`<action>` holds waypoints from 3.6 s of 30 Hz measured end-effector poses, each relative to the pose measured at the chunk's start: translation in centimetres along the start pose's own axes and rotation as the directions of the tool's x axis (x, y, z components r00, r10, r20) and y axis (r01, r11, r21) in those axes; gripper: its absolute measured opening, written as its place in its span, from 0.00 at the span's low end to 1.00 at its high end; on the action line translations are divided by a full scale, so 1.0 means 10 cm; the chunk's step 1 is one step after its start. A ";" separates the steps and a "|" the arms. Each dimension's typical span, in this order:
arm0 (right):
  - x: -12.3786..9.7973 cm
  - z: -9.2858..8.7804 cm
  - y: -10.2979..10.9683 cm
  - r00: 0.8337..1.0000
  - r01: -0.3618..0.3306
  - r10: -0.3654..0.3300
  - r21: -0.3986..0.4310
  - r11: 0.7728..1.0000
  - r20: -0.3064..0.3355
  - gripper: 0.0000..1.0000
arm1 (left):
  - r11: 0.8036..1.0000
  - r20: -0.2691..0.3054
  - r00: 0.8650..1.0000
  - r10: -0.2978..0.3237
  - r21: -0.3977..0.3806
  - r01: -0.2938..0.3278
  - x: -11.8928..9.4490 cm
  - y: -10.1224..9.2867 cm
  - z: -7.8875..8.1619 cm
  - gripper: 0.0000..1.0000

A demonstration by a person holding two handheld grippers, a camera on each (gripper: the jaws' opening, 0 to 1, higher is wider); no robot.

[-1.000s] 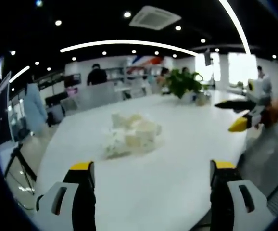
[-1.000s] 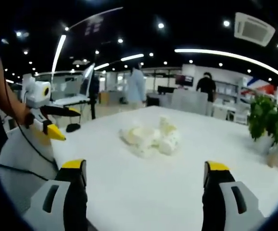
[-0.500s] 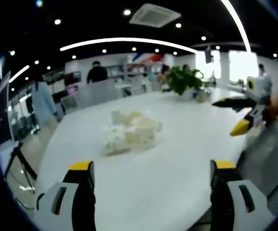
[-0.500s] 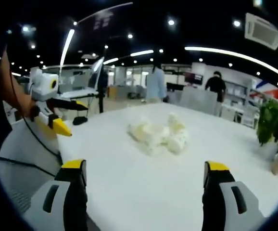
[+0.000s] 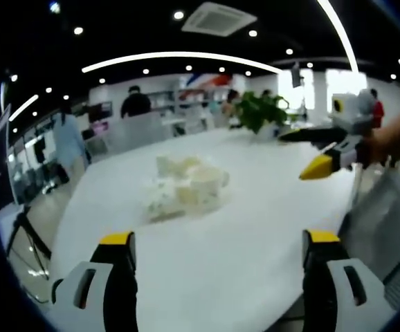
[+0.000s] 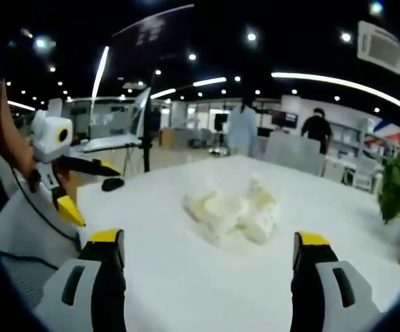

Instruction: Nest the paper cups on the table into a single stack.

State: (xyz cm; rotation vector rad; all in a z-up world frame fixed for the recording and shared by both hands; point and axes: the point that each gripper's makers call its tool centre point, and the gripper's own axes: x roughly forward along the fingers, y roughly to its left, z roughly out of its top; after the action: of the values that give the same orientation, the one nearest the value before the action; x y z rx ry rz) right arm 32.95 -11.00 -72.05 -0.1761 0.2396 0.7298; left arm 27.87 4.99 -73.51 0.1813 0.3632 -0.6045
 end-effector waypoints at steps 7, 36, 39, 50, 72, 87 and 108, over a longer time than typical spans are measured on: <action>0.17 -0.01 -0.01 1.000 0.000 0.000 0.008 1.000 -0.009 1.00 | 1.000 0.000 1.000 -0.005 -0.003 0.005 0.00 -0.01 -0.01 1.00; 0.79 0.13 -0.23 1.000 0.008 -0.007 0.030 1.000 -0.008 0.98 | 1.000 -0.007 1.000 -0.011 0.000 0.011 0.01 -0.06 0.00 1.00; 0.86 0.16 -0.24 1.000 0.005 -0.005 0.023 1.000 -0.007 0.97 | 1.000 -0.013 1.000 -0.009 0.008 0.009 0.02 -0.06 -0.03 1.00; 1.14 0.15 -0.30 1.000 0.012 -0.011 0.047 0.999 -0.015 0.93 | 1.000 -0.020 1.000 -0.022 0.010 0.022 0.02 -0.09 -0.03 1.00; 1.51 -0.23 -0.35 0.995 0.040 -0.032 0.080 0.996 -0.097 0.72 | 0.999 -0.026 0.999 -0.037 -0.009 0.037 0.02 -0.10 -0.07 0.98; 1.59 -0.33 -0.34 0.993 0.031 -0.017 0.128 0.991 -0.114 0.57 | 0.999 -0.034 0.999 -0.041 -0.011 0.041 0.02 -0.09 -0.09 0.98; 1.53 -0.25 -0.35 0.995 0.019 -0.008 0.123 0.992 -0.096 0.44 | 0.999 -0.042 0.998 -0.042 -0.008 0.041 0.02 -0.10 -0.10 0.97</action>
State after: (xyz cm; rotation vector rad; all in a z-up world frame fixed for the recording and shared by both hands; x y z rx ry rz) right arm 45.88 -4.42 -78.43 -0.0945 0.3730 0.6917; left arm 27.22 4.33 -74.54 0.1807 0.4105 -0.6409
